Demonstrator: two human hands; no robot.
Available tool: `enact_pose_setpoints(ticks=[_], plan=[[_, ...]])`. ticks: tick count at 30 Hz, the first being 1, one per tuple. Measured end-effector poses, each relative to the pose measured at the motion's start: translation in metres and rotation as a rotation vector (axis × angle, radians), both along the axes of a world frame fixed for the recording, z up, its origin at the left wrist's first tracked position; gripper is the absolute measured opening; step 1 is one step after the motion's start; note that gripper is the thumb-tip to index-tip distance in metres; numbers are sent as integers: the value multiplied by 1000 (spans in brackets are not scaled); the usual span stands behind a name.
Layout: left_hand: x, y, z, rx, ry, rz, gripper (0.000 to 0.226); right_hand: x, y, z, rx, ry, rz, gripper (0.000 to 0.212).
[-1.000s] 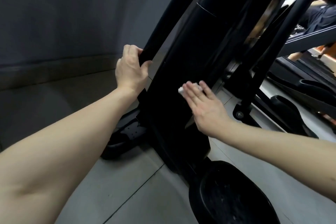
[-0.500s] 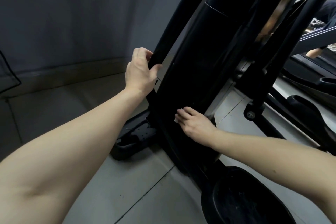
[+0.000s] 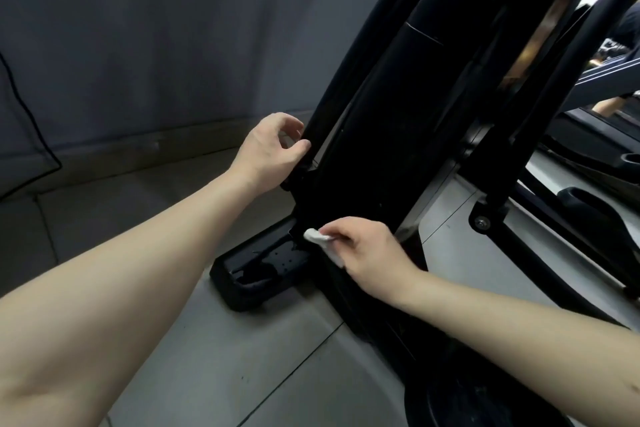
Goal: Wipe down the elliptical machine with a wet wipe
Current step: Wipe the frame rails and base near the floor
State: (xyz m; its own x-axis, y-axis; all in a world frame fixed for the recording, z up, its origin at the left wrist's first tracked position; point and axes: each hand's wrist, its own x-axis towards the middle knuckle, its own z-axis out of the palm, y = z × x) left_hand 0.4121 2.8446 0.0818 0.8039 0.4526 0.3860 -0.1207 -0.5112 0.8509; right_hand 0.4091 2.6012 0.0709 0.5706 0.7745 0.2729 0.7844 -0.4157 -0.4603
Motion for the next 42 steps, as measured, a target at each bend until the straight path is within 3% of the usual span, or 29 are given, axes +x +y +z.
enact_pose_setpoints(ticks=[3, 6, 9, 12, 16, 20, 24, 27, 32, 36, 42], plan=[[-8, 13, -3, 25, 47, -9, 22, -29, 31, -15, -28, 118, 39, 19], [-18, 32, -7, 66, 173, -30, 22, -43, 60, -28, -71, 294, -101, 15], [-32, 52, -17, 153, 404, -106, 22, -49, 85, -41, -70, 551, -280, 5], [-47, 64, -37, 197, 708, -277, 25, -50, 102, -58, -21, 688, -385, 8], [-62, 71, -63, 15, 937, -426, 44, -47, 116, -79, 97, 857, -501, 17], [-67, 79, -85, -54, 964, -397, 50, -47, 136, -101, 199, 1059, -622, 24], [-70, 85, -98, -209, 928, -383, 26, -43, 154, -106, 295, 1231, -711, 16], [-68, 92, -101, -236, 935, -409, 22, -35, 168, -95, 308, 1325, -742, 9], [-61, 107, -92, -196, 889, -394, 26, -28, 196, -78, 330, 1323, -794, 20], [-58, 118, -79, -185, 841, -381, 27, -26, 211, -65, 298, 1268, -844, 4], [-57, 140, -74, -172, 867, -342, 7, -19, 227, -47, 212, 1260, -942, 15]])
